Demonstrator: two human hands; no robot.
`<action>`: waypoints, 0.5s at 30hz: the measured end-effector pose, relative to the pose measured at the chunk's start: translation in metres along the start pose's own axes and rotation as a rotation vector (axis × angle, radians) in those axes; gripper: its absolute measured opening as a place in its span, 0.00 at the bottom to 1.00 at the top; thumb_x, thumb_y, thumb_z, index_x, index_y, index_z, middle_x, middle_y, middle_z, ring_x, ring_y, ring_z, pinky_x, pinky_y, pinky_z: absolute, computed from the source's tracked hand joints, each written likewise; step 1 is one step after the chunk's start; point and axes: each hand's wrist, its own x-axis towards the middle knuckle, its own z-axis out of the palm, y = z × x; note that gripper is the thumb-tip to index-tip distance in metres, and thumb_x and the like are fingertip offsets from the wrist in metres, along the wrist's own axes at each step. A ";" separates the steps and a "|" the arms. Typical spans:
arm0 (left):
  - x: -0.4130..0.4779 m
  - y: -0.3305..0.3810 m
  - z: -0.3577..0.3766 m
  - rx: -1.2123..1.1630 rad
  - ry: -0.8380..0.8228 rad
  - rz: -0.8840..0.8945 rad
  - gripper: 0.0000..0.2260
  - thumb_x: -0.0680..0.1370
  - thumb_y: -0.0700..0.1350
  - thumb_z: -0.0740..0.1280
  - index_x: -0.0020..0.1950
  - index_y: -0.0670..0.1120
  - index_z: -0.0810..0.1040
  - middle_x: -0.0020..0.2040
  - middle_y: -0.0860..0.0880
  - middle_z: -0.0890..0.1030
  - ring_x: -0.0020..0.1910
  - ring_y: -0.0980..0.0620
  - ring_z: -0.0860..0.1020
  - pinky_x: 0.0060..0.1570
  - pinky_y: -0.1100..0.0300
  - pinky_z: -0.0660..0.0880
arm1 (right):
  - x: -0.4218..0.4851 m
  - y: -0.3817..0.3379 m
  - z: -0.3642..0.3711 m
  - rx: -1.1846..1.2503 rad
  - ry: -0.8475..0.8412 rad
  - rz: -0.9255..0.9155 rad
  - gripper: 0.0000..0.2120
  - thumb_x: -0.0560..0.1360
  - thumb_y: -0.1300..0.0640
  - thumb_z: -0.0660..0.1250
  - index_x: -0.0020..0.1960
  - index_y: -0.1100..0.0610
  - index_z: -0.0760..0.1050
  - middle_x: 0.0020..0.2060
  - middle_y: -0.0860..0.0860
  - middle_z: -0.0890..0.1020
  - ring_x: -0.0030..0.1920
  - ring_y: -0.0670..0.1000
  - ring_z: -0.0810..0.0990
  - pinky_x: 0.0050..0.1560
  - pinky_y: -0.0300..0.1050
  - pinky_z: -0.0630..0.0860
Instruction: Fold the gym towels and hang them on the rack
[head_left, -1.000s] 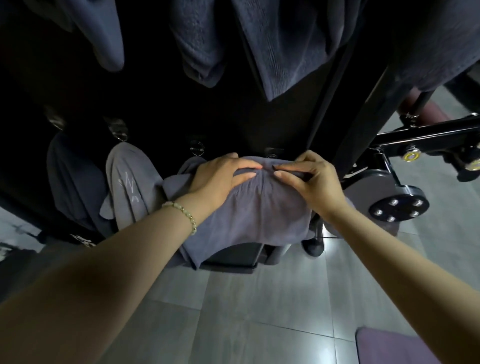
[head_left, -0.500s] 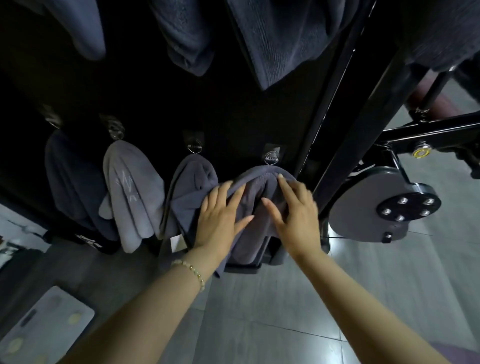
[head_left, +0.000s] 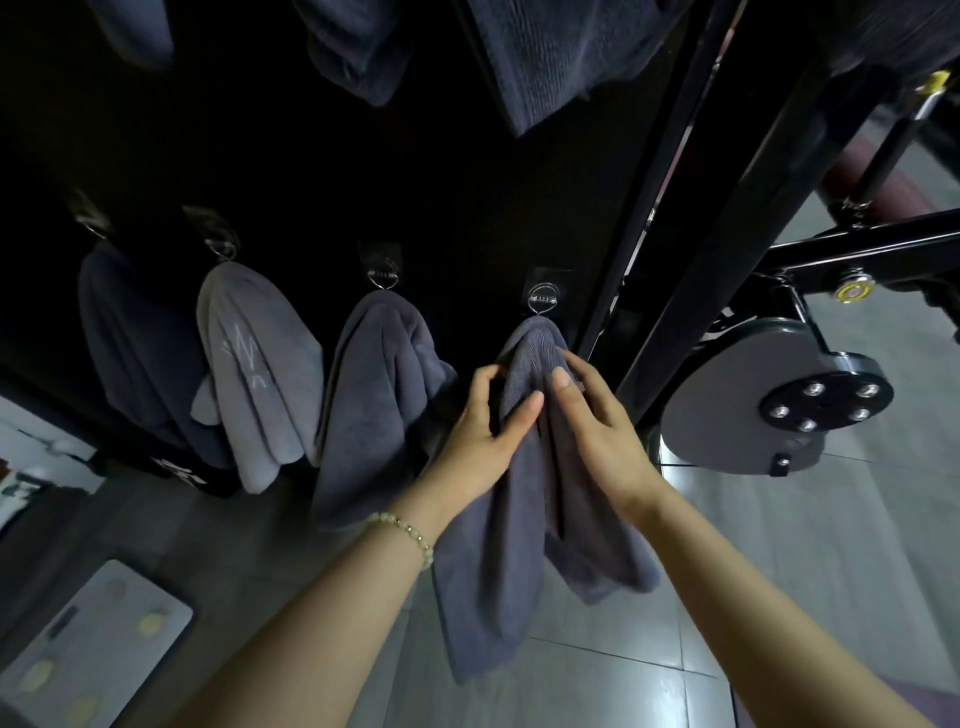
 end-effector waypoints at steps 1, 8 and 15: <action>0.001 -0.005 -0.002 0.053 0.003 0.023 0.24 0.75 0.61 0.65 0.66 0.53 0.67 0.60 0.54 0.74 0.60 0.58 0.72 0.62 0.61 0.68 | 0.002 0.004 -0.001 -0.027 0.000 0.001 0.20 0.77 0.43 0.62 0.68 0.45 0.70 0.63 0.41 0.75 0.64 0.36 0.72 0.62 0.31 0.69; 0.011 -0.022 -0.020 0.283 -0.006 0.102 0.20 0.77 0.48 0.67 0.67 0.45 0.71 0.60 0.48 0.75 0.62 0.48 0.73 0.61 0.59 0.68 | 0.015 0.016 0.003 -0.177 0.038 -0.055 0.21 0.76 0.53 0.68 0.66 0.46 0.67 0.62 0.50 0.72 0.61 0.46 0.74 0.63 0.44 0.73; -0.033 -0.032 -0.073 0.392 -0.031 0.027 0.17 0.73 0.48 0.73 0.59 0.47 0.75 0.55 0.53 0.79 0.52 0.51 0.77 0.53 0.58 0.74 | -0.001 -0.013 0.005 -0.460 0.114 -0.009 0.26 0.76 0.52 0.68 0.71 0.50 0.64 0.67 0.50 0.69 0.66 0.48 0.70 0.66 0.44 0.68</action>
